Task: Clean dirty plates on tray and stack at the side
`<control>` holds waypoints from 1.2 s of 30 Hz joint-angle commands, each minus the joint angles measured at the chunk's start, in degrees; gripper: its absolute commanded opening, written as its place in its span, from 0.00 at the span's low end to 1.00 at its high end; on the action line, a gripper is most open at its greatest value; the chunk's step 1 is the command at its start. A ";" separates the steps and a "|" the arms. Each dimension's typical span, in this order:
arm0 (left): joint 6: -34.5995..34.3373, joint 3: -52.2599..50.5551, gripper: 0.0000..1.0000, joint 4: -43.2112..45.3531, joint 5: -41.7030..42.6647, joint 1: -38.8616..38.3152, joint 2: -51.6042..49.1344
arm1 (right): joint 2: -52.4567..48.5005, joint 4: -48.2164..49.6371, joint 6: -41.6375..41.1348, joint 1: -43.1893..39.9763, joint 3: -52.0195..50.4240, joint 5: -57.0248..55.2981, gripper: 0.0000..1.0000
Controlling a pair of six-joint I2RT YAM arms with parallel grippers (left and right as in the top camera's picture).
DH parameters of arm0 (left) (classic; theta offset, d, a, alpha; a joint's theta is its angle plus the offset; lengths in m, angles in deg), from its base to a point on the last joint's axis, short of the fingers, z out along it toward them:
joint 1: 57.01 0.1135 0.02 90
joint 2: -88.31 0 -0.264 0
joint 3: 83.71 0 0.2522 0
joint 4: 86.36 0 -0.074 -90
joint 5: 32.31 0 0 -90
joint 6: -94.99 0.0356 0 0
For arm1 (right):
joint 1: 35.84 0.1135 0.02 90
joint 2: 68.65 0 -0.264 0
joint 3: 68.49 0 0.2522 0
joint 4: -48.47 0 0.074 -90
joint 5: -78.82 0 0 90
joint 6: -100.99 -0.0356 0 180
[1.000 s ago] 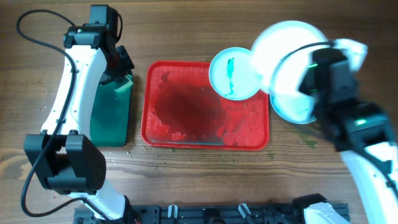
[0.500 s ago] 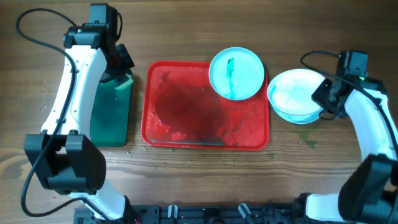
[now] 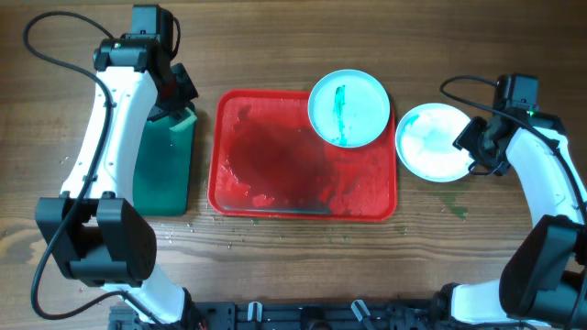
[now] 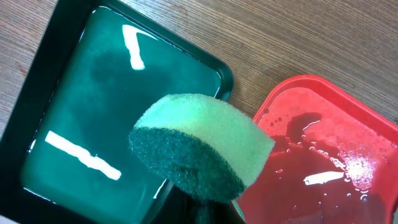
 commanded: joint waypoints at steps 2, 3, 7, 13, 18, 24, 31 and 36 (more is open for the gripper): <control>-0.96 0.20 0.04 0.61 0.33 0.22 0.20 | 2.25 2.03 10.88 0.68 1.20 12.90 0.82; -0.96 0.20 0.04 0.74 0.33 0.22 0.20 | 3.21 2.84 12.87 1.09 1.20 16.24 0.88; -0.96 0.20 0.04 1.07 0.31 0.22 0.20 | 6.21 5.01 15.72 4.79 1.20 25.81 0.93; -0.96 0.20 0.04 1.05 0.31 0.24 0.20 | 3.58 12.66 3.02 16.59 1.22 15.93 0.85; -0.96 0.20 0.04 1.03 0.31 0.24 0.20 | -0.68 17.81 0.46 19.91 1.25 11.58 0.77; -0.98 0.20 0.04 1.05 0.31 0.24 0.20 | -6.97 21.35 4.87 19.91 1.25 12.00 0.77; -0.98 0.20 0.04 1.05 0.31 0.24 0.20 | -7.02 22.71 4.70 19.91 1.25 12.20 0.99; -0.98 0.20 0.04 1.07 0.31 0.24 0.20 | -7.02 22.71 4.70 19.91 1.25 12.17 1.00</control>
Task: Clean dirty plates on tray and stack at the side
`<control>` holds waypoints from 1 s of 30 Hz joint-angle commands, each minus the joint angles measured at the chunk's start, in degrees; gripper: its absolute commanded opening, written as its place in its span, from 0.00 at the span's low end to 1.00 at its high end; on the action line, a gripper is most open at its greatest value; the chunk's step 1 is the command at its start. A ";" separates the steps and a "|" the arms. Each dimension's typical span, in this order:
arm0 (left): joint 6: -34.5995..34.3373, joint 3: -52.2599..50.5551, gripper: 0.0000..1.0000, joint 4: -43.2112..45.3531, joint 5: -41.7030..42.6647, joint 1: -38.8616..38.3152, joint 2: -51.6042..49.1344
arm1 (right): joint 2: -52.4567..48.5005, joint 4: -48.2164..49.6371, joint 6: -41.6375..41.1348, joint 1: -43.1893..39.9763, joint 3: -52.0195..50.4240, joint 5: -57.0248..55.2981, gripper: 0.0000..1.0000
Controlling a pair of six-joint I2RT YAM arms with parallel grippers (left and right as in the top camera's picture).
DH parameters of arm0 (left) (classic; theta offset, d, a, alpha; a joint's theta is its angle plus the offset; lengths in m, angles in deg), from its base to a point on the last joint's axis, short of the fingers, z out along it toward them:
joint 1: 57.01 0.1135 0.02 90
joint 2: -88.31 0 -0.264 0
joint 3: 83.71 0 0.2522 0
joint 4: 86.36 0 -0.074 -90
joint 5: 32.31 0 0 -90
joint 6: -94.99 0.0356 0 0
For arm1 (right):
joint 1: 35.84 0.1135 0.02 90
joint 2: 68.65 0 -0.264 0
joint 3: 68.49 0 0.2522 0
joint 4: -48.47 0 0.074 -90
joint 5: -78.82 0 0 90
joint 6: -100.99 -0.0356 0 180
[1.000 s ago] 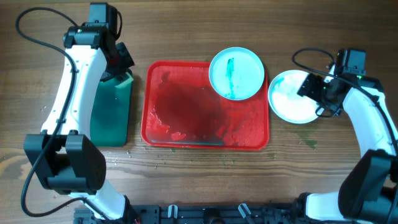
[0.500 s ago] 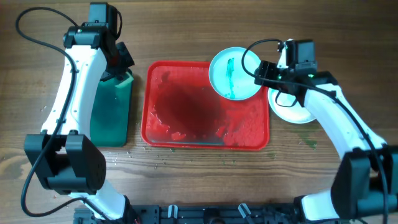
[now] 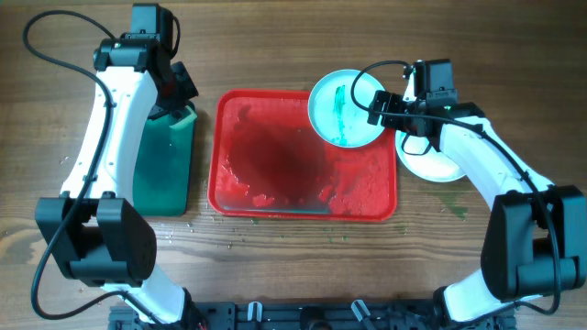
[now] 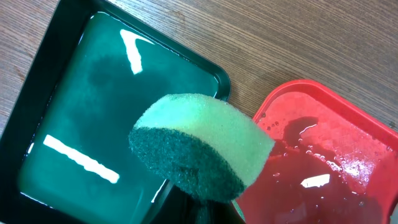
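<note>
A light plate [image 3: 347, 108] smeared with green rests on the far right corner of the red tray [image 3: 275, 188]. My right gripper [image 3: 381, 107] is at that plate's right rim, its jaws apparently spread, with nothing in them. A white plate [image 3: 429, 158] lies on the table right of the tray, partly under the right arm. My left gripper [image 3: 181, 89] is shut on a green sponge [image 4: 202, 146], held over the seam between the green water basin [image 4: 74, 118] and the red tray [image 4: 323, 155]. The left fingers are hidden under the sponge.
The red tray's floor is wet and streaked with dark and whitish residue. The dark green basin [image 3: 165, 160] of green water stands left of the tray. Cables loop behind both arms. Water drops dot the wood in front of the tray.
My right gripper has moved left from the white plate's right side to the smeared plate's right rim. The left gripper and its sponge have barely shifted.
</note>
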 commanded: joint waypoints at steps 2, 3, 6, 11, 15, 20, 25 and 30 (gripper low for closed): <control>-0.98 0.20 0.04 0.17 0.28 0.24 0.20 | -0.28 0.13 0.39 -0.07 1.11 -0.59 1.00; -0.98 0.20 0.04 0.39 0.28 0.24 0.20 | -0.28 0.13 0.42 -0.07 1.11 -0.59 1.00; -0.98 0.20 0.04 1.03 0.50 0.22 0.20 | -0.28 0.13 0.44 -0.07 1.11 -0.59 1.00; -1.01 0.20 0.04 1.44 0.50 0.22 0.20 | -0.28 0.13 0.42 -0.07 1.11 -0.59 1.00; -1.20 0.20 0.04 1.40 0.50 0.22 0.20 | -0.28 0.13 0.39 -0.07 1.11 -0.59 1.00; -1.20 0.20 0.04 1.57 0.55 0.22 0.20 | -0.28 0.13 0.37 -0.07 1.11 -0.59 1.00; -1.18 0.20 0.04 1.42 0.94 0.22 0.20 | -0.28 0.13 0.42 -0.07 1.11 -0.59 1.00; -1.18 0.20 0.04 0.98 0.94 0.22 0.20 | -0.28 0.13 0.39 -0.07 1.11 -0.59 1.00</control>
